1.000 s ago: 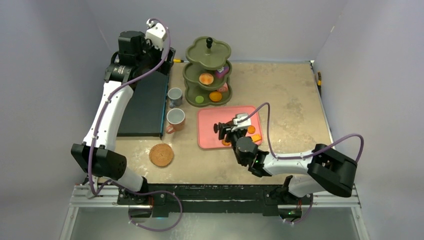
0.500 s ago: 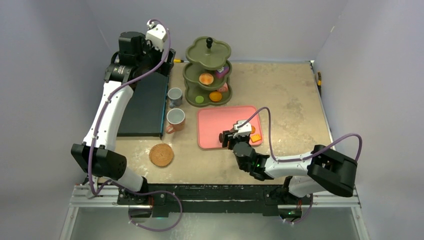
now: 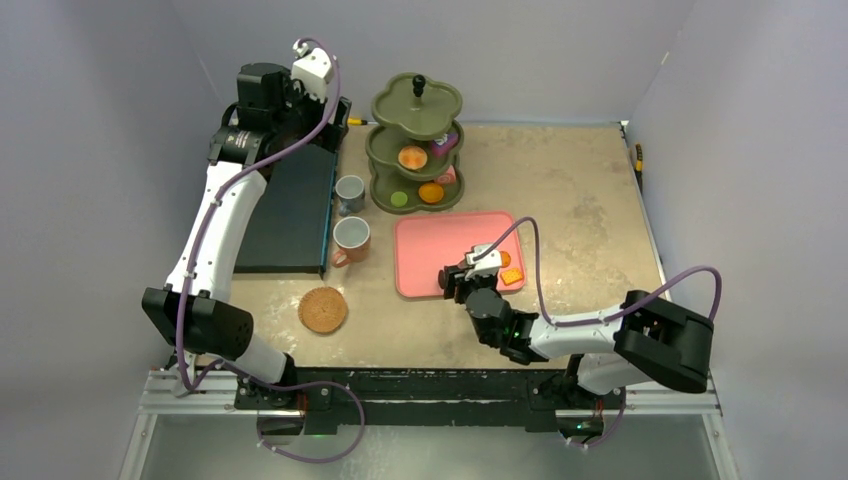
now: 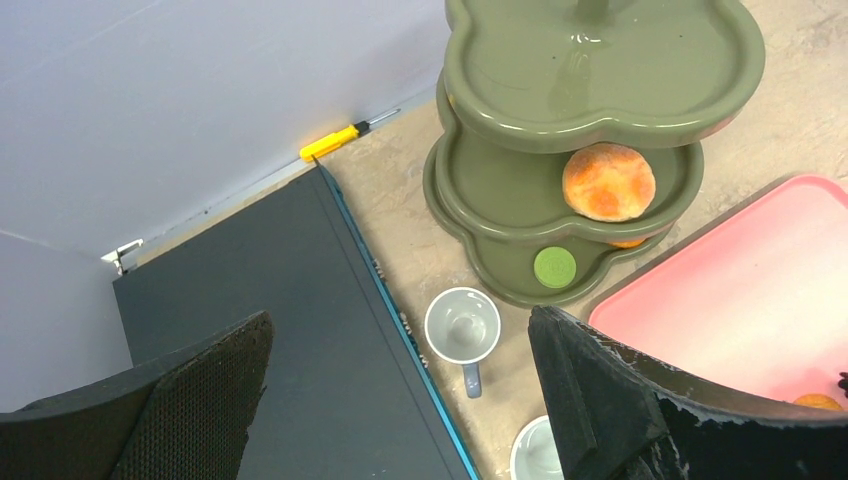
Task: Serve the afternoon tea
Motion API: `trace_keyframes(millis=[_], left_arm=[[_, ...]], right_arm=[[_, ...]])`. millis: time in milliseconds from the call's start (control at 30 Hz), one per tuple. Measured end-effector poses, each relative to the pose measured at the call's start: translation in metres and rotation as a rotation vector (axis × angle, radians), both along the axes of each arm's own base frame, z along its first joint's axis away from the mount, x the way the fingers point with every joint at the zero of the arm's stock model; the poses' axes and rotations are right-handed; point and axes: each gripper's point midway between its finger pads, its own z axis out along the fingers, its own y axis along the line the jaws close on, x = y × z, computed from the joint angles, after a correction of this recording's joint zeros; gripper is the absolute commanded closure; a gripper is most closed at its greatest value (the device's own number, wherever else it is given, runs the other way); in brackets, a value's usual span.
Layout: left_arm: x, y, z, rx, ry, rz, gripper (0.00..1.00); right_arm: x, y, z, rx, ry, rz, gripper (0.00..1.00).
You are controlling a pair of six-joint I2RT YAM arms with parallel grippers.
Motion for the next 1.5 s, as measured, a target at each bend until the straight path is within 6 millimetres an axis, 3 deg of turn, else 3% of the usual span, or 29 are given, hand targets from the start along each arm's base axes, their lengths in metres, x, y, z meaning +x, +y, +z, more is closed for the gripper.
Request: trace_keyframes(millis=[233, 533, 833, 933, 1067, 1300, 1500], left_arm=[[0.000, -0.001, 0.002, -0.009, 0.000, -0.001, 0.01], [0.000, -0.001, 0.002, -0.009, -0.001, -0.001, 0.01], [-0.002, 0.000, 0.005, -0.008, -0.008, 0.003, 0.01], [-0.003, 0.000, 0.007, -0.009, -0.014, 0.003, 0.01], [-0.004, 0.000, 0.008, -0.010, -0.015, 0.003, 0.01], [-0.004, 0.000, 0.008, -0.010, -0.016, 0.003, 0.01], [-0.003, 0.001, 0.008, -0.010, -0.016, 0.004, 0.01]], right_arm=[[-0.004, 0.004, 0.000, -0.002, 0.000, 0.018, 0.44], [-0.003, 0.008, -0.001, -0.013, -0.005, 0.032, 0.60], [-0.002, 0.015, 0.004, -0.079, -0.029, 0.077, 0.61], [0.003, 0.025, 0.022, -0.090, -0.072, 0.101, 0.61], [0.024, 0.051, 0.068, -0.046, -0.163, 0.129, 0.61], [0.104, 0.092, 0.148, 0.044, -0.330, 0.126, 0.61], [0.147, 0.136, 0.178, 0.053, -0.438, 0.155, 0.61]])
